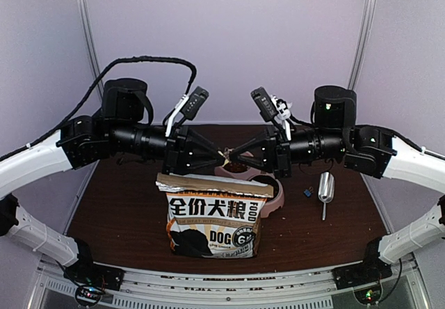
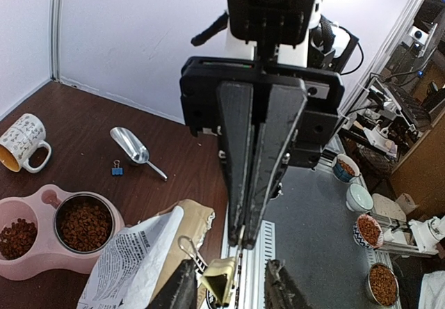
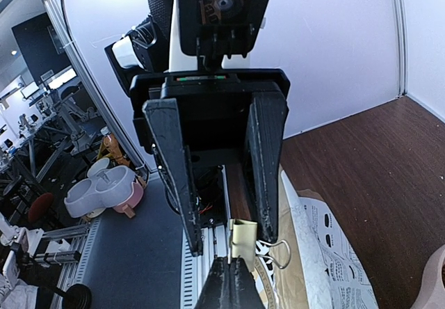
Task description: Serve the pet food
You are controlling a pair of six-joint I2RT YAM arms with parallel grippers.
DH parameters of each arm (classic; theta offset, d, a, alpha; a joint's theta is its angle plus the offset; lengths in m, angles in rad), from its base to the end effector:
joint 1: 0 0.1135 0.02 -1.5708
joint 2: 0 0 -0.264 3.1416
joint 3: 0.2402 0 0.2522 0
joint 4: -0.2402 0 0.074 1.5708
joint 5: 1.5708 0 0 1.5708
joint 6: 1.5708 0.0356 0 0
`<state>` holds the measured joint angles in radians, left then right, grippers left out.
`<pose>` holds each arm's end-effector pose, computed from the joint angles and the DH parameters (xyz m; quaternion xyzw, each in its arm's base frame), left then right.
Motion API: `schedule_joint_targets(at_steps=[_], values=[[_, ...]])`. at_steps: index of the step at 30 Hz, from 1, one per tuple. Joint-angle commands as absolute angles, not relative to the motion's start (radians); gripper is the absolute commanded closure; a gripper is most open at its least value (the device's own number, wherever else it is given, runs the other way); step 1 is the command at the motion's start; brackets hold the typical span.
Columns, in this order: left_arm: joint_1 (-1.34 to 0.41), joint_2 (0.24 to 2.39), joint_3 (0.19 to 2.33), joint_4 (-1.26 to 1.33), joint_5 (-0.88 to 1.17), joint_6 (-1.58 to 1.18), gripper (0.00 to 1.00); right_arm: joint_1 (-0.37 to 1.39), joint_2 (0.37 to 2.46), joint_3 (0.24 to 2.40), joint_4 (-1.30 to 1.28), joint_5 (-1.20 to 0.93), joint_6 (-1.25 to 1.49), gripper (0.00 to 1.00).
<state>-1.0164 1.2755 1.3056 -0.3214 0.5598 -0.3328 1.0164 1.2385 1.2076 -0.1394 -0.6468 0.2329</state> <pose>0.1345 -0.2531 0.4035 0.4138 0.6711 -0.5314 0.3097 0.1300 0.2506 0.3981 -0.4661 0.5919 0.5544 0.3535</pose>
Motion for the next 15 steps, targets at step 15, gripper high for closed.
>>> schedule_joint_targets(at_steps=[15], values=[[-1.022,1.289,1.324,-0.266,0.579,-0.34,0.76,1.022,1.229,1.237,-0.118,-0.663,0.232,1.0]])
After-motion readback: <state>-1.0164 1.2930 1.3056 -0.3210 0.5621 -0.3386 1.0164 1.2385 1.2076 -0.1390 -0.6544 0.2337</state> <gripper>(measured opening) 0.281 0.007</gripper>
